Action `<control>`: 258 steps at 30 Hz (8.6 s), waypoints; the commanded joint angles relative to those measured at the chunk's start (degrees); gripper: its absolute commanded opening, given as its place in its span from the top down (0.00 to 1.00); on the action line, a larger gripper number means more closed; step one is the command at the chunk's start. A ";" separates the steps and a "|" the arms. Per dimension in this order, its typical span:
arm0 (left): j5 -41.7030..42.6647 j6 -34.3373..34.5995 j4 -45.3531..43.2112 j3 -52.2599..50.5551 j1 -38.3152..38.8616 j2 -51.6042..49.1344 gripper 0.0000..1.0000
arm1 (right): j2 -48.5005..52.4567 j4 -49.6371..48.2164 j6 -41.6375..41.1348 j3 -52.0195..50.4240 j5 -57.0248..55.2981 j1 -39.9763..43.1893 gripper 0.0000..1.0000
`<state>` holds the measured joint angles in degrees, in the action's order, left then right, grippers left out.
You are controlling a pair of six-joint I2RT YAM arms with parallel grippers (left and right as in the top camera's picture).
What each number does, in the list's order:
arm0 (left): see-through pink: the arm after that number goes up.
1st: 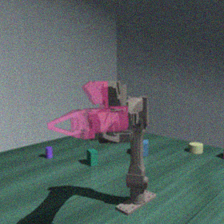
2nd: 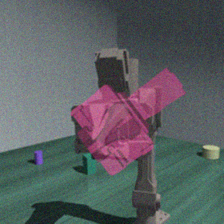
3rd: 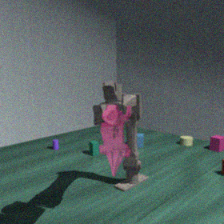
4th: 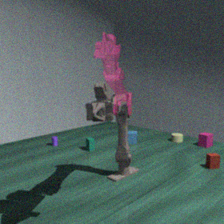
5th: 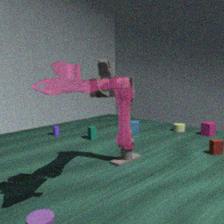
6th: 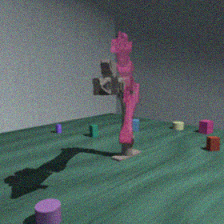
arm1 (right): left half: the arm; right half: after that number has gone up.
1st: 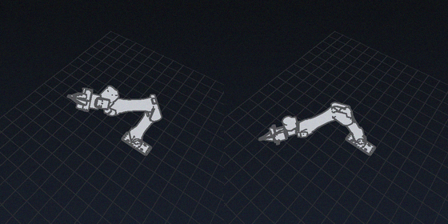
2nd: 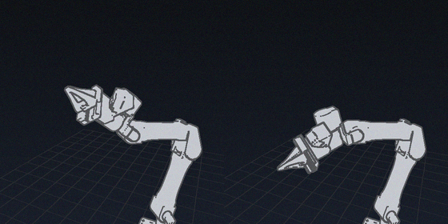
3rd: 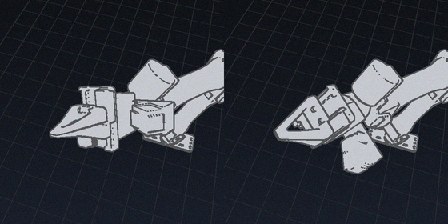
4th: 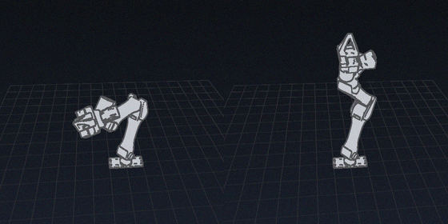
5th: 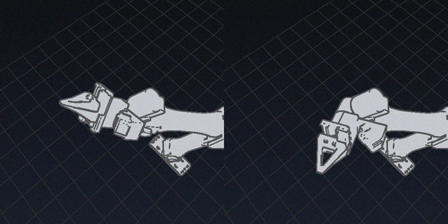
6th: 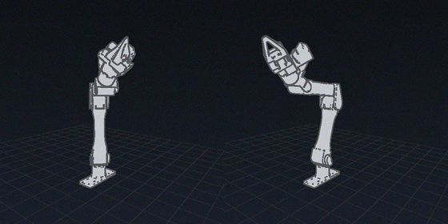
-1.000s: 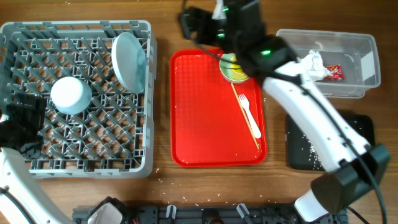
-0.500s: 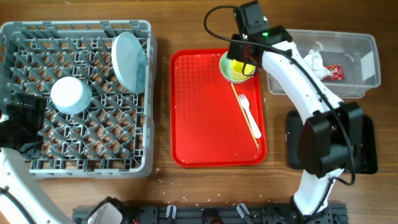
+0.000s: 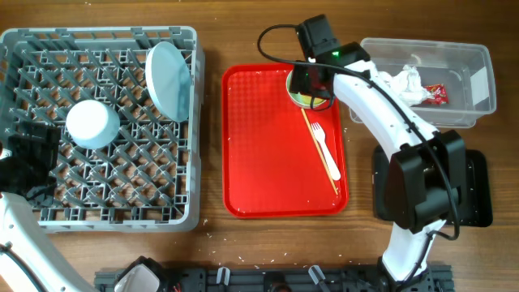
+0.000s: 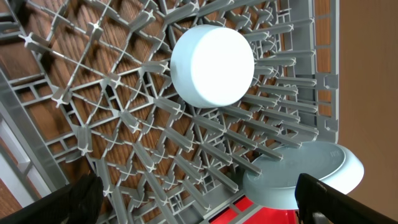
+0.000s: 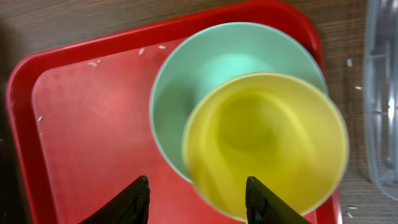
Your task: Sort waste into correct bins and load items into the dishwasher rack
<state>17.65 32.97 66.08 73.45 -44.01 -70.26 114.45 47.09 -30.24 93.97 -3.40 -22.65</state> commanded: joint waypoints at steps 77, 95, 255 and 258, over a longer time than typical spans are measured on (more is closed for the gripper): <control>-17.05 -32.06 -28.37 35.76 85.83 -53.42 0.96 | -25.42 19.58 -1.42 0.79 -2.14 24.65 0.00; 26.32 -10.58 14.99 34.36 29.33 -19.74 0.96 | -25.42 19.58 -1.42 0.79 -2.14 24.65 0.00; -17.11 -40.11 -27.26 35.34 86.88 -59.06 0.90 | -25.42 19.58 -1.42 0.79 -2.14 24.65 0.00; -17.09 -39.98 -25.70 35.32 86.88 -59.06 0.90 | -25.42 19.58 -1.42 0.79 -2.14 24.65 0.00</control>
<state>1.10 -8.21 39.07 108.22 42.96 -131.61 88.75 66.83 -31.22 94.59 -4.99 1.98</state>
